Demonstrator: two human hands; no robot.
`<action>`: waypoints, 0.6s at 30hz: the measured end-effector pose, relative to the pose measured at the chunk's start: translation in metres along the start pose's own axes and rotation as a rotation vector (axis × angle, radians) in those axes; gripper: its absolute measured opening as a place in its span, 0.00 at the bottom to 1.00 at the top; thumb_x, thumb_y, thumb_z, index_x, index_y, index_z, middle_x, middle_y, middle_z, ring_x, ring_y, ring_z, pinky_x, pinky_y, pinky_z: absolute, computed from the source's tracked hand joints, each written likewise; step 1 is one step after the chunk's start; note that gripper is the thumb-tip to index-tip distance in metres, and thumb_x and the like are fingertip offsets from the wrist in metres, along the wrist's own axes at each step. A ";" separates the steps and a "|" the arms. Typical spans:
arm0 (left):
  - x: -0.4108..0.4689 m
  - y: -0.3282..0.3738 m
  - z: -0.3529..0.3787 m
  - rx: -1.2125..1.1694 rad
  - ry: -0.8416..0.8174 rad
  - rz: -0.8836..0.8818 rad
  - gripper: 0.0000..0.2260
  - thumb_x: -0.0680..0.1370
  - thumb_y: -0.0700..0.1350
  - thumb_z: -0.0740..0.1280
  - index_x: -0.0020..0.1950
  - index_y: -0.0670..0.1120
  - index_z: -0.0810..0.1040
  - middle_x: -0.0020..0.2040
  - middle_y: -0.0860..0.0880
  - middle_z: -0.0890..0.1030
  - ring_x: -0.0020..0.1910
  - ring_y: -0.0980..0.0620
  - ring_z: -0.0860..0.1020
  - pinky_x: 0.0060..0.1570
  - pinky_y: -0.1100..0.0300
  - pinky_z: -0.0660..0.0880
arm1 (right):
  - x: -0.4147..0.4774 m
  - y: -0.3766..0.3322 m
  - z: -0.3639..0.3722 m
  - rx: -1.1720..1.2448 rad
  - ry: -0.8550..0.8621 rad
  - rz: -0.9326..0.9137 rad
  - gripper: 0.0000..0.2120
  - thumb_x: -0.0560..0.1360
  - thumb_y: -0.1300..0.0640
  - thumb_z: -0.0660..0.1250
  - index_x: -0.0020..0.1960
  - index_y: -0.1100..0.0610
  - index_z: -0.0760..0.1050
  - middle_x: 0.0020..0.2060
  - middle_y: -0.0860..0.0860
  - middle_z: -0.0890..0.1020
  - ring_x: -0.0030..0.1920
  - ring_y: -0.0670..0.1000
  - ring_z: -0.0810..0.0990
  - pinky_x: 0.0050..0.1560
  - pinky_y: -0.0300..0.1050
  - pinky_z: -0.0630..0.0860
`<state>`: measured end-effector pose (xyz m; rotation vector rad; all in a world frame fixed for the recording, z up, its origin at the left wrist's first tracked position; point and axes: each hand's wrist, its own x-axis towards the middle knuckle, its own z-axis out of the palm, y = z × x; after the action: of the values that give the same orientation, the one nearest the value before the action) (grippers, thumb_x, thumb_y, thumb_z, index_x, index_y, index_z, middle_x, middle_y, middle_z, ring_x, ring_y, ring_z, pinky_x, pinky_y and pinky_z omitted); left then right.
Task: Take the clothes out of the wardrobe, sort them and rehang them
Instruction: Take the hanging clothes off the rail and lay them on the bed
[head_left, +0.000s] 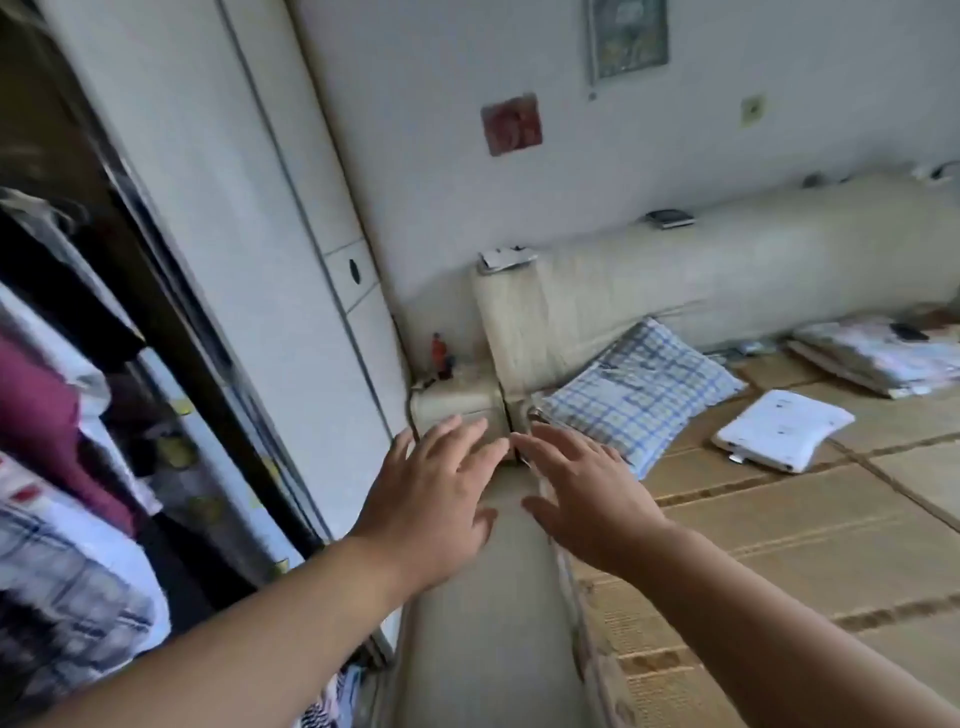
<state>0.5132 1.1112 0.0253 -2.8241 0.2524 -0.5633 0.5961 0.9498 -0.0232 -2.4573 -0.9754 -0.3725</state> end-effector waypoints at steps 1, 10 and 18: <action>-0.014 -0.025 -0.012 0.026 0.007 -0.062 0.28 0.70 0.54 0.67 0.70 0.51 0.70 0.70 0.48 0.70 0.71 0.46 0.67 0.65 0.42 0.64 | 0.017 -0.027 0.005 0.020 0.020 -0.037 0.30 0.74 0.45 0.62 0.74 0.42 0.56 0.74 0.46 0.61 0.73 0.50 0.60 0.69 0.48 0.59; -0.145 -0.178 -0.099 0.223 0.157 -0.462 0.30 0.73 0.60 0.60 0.74 0.56 0.59 0.75 0.51 0.60 0.74 0.49 0.58 0.70 0.45 0.57 | 0.111 -0.242 0.042 0.169 0.036 -0.379 0.30 0.75 0.44 0.62 0.74 0.41 0.54 0.75 0.43 0.57 0.74 0.46 0.55 0.73 0.47 0.56; -0.180 -0.256 -0.194 0.526 0.344 -0.680 0.27 0.67 0.58 0.66 0.66 0.56 0.72 0.70 0.49 0.71 0.69 0.46 0.68 0.64 0.41 0.67 | 0.184 -0.388 0.012 0.407 0.172 -0.675 0.30 0.73 0.46 0.64 0.73 0.46 0.61 0.72 0.45 0.65 0.70 0.48 0.66 0.68 0.52 0.66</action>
<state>0.3026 1.3536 0.2058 -2.2299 -0.7205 -1.0644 0.4564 1.3088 0.1668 -1.6589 -1.6058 -0.5272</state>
